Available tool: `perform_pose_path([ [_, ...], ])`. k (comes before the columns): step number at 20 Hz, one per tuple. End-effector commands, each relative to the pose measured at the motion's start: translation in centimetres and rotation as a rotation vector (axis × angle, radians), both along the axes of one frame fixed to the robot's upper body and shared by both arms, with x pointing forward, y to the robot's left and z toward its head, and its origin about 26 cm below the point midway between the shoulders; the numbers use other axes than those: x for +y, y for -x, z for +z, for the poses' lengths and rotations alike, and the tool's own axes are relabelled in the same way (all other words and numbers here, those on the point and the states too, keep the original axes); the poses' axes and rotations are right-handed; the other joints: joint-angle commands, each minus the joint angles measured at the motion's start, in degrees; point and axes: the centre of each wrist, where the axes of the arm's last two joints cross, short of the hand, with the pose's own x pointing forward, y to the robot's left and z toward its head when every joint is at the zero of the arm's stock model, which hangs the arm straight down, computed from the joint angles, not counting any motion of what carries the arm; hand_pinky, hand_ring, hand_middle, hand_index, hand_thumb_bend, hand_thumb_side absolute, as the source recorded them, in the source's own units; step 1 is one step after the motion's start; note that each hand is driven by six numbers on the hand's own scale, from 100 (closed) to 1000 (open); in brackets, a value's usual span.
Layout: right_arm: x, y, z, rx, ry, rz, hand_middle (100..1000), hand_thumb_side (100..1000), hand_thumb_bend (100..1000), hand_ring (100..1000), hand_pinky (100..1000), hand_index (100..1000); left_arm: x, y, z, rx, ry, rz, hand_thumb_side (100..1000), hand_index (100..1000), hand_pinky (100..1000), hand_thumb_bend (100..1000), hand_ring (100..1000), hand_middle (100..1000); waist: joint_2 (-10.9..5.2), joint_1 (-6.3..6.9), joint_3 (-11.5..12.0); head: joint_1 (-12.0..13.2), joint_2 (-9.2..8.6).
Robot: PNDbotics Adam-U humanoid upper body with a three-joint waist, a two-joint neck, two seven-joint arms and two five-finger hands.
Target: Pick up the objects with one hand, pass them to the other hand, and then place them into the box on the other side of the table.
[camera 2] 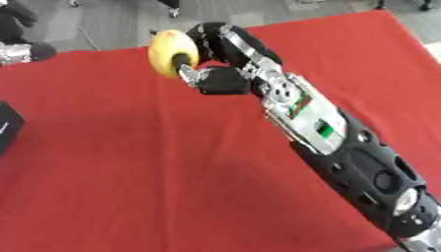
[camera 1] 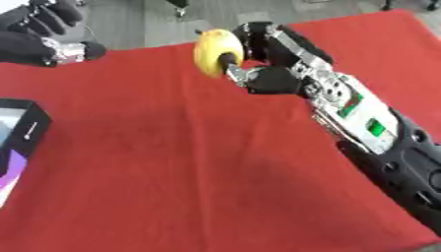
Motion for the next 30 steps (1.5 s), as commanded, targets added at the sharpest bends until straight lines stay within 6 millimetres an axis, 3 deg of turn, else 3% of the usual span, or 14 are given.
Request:
perform_pose_path([
  [1,0.4,0.6,1.2,-0.050,0.003,0.029,440,108,100,609,714,604,-0.5,-0.1,0.6,0.003,-0.035,-0.004,583,812,777,598,742,723,-2.03,0.72,0.16,-0.04,-0.18],
  [14,1.9,1.6,1.2,-0.094,0.017,0.099,439,100,100,608,716,602,-3.1,-1.0,-0.6,0.007,-0.061,-0.021,513,830,780,621,747,736,-1.54,0.81,0.69,-0.05,-0.17],
  [21,2.2,2.0,1.2,-0.104,0.037,0.127,438,100,100,607,716,602,-4.7,0.0,0.1,-0.063,0.004,-0.067,416,782,764,654,713,681,-1.21,0.83,0.78,-0.05,-0.23],
  [30,1.7,3.1,1.6,-0.113,0.052,0.131,431,100,100,601,706,596,-6.2,0.8,0.3,-0.101,0.068,-0.110,418,762,754,633,704,673,-0.80,1.02,1.06,0.03,-0.27],
])
